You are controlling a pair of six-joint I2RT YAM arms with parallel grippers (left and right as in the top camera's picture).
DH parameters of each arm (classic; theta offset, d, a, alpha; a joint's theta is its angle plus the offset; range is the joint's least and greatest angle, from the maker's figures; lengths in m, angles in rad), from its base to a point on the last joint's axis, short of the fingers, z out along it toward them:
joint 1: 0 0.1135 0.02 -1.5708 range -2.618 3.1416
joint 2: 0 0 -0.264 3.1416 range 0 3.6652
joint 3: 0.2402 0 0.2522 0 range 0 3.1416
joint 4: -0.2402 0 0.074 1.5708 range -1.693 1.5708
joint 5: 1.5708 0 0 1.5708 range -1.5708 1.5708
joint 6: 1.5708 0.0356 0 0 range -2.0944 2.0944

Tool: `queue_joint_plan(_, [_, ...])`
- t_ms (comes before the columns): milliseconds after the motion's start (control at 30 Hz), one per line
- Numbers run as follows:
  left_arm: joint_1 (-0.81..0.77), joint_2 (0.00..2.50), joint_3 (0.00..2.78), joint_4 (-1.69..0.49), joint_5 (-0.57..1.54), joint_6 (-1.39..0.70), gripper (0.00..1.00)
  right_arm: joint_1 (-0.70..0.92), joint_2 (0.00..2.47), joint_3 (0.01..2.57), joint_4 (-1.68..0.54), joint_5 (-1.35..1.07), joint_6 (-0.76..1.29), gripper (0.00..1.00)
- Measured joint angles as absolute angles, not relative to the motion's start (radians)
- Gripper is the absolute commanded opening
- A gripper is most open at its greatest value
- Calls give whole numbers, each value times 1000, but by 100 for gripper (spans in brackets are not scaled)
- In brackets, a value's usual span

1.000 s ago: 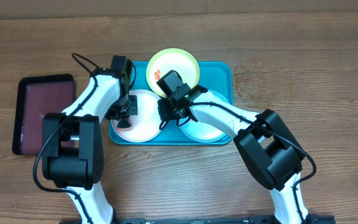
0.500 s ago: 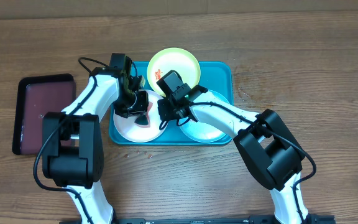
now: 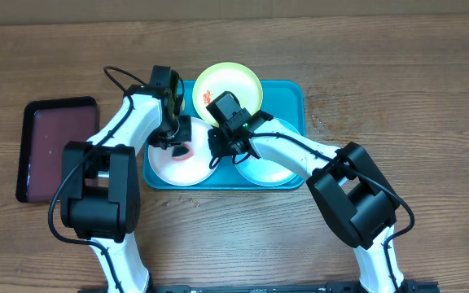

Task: Clean dirty plates on tray and stack at the side
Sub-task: 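Scrub the white plate with the sponge in the left gripper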

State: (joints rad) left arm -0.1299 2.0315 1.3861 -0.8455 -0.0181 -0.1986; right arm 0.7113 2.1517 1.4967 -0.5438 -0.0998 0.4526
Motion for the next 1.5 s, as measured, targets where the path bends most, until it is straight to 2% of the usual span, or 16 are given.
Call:
queue_joint_plan(233, [-129, 2067, 1433, -959, -264, -228, 4, 713, 2152, 1497, -541, -104, 452, 4])
queue_joint_plan(433, [-128, 2073, 1436, -965, -279, -242, 4, 716, 2152, 1497, -537, -108, 453, 4])
queue_joint_plan(533, [-112, 2073, 1445, -958, -178, -219, 4, 715, 2152, 1497, -543, -105, 453, 4])
queue_joint_plan(800, [-103, 2078, 1453, -928, 249, -124, 4, 713, 2152, 1497, -545, -104, 452, 4])
queue_joint_plan(1033, [-123, 2093, 1452, -982, 359, -66, 4, 713, 2152, 1497, -545, -105, 453, 4])
queue_joint_plan(1200, [-125, 2091, 1456, -1049, 208, -130, 4, 713, 2152, 1497, -545, -105, 452, 4])
queue_joint_plan(1500, [-131, 2091, 1459, -1142, -252, -374, 4, 713, 2152, 1497, -543, -105, 452, 4])
